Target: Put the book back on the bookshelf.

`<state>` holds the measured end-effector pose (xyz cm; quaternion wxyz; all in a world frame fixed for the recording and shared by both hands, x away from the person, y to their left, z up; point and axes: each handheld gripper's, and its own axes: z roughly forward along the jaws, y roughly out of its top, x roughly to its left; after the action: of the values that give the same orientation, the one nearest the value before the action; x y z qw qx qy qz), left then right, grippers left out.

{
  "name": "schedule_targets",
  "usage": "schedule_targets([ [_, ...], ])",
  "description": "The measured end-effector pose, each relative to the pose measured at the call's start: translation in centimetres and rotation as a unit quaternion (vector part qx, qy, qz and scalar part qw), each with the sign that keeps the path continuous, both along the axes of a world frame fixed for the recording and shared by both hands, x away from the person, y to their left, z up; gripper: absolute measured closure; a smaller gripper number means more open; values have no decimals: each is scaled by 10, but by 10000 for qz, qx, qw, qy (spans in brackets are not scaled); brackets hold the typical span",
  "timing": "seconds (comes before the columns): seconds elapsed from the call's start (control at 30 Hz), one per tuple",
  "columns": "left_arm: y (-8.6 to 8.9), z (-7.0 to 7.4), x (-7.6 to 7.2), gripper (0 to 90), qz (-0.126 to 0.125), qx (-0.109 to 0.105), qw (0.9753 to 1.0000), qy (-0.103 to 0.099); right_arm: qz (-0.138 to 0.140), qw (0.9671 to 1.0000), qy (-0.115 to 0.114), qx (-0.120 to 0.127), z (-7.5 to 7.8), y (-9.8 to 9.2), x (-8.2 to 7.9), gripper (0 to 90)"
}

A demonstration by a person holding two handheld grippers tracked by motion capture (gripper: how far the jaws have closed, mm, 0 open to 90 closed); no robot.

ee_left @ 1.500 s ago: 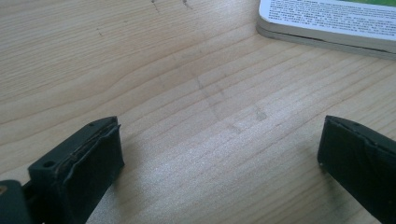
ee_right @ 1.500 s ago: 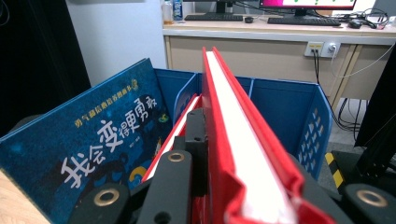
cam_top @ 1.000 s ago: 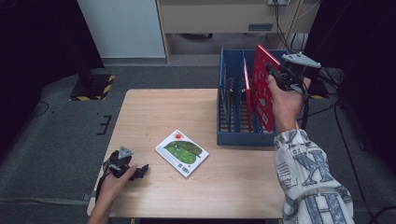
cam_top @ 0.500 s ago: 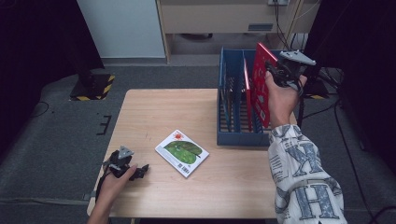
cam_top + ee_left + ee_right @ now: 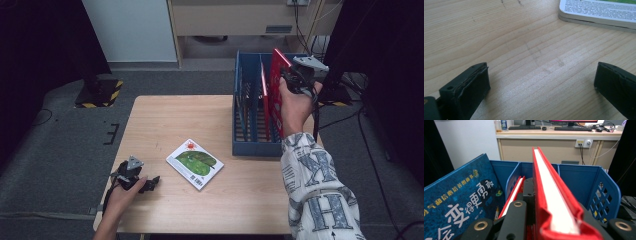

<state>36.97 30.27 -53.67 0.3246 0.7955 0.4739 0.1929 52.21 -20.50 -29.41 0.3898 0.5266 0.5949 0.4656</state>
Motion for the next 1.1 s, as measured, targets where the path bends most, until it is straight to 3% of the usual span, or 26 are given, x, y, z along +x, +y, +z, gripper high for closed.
schedule_targets([
  [0.57, -1, 0, 1, 0, -32, 5, 10000, 1, -131, 9999, 39, -58, -21, 10, 7, 786],
  [1.1, -1, 0, 1, 0, -62, 27, 10000, 12, -95, 9998, 162, -11, -19, 1, 2, 784],
])
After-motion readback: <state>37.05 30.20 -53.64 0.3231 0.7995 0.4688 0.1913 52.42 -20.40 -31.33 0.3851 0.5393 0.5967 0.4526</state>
